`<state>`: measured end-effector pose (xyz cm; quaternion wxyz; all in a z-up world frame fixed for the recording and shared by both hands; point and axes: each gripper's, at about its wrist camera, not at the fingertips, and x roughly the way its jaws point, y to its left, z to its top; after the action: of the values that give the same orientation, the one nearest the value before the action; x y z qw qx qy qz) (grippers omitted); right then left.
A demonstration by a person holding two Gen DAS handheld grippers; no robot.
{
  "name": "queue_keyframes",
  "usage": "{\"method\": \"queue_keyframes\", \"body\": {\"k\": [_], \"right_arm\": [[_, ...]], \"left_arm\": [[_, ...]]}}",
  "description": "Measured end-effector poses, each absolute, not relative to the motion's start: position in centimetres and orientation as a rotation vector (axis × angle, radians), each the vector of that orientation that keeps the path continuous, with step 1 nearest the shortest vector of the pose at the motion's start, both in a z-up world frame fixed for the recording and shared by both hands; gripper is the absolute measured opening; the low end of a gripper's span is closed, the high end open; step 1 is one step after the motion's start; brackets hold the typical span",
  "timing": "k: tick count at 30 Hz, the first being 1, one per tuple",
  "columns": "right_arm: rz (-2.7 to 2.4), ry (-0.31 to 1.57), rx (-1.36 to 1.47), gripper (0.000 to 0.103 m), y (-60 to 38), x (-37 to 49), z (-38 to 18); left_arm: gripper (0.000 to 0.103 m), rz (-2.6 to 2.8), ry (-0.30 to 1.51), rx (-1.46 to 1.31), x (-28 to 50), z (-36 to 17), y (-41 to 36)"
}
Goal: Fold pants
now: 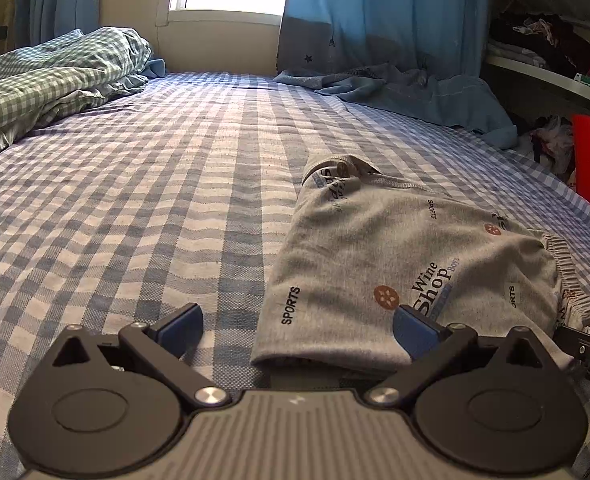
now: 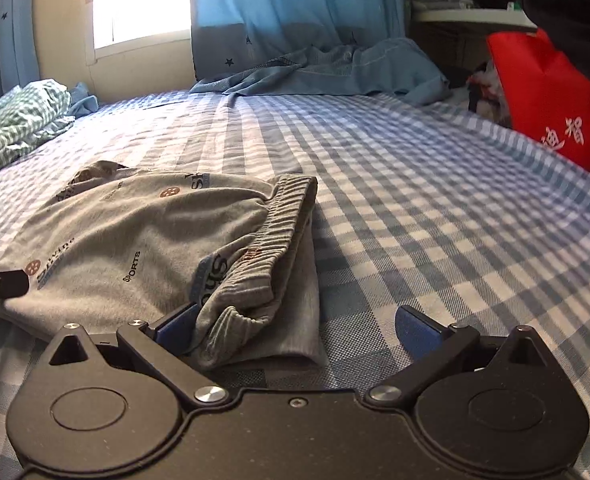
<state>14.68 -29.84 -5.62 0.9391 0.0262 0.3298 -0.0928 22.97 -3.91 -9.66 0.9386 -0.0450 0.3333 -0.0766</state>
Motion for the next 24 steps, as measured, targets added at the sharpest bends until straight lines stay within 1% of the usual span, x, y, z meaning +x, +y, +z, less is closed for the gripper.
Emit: {"method": "queue_keyframes", "body": {"k": [24], "right_arm": [[-0.194, 0.672, 0.041, 0.102, -29.72, 14.63, -5.60]], "left_arm": [[0.103, -0.153, 0.681, -0.086, 22.94, -9.71, -4.17]]}}
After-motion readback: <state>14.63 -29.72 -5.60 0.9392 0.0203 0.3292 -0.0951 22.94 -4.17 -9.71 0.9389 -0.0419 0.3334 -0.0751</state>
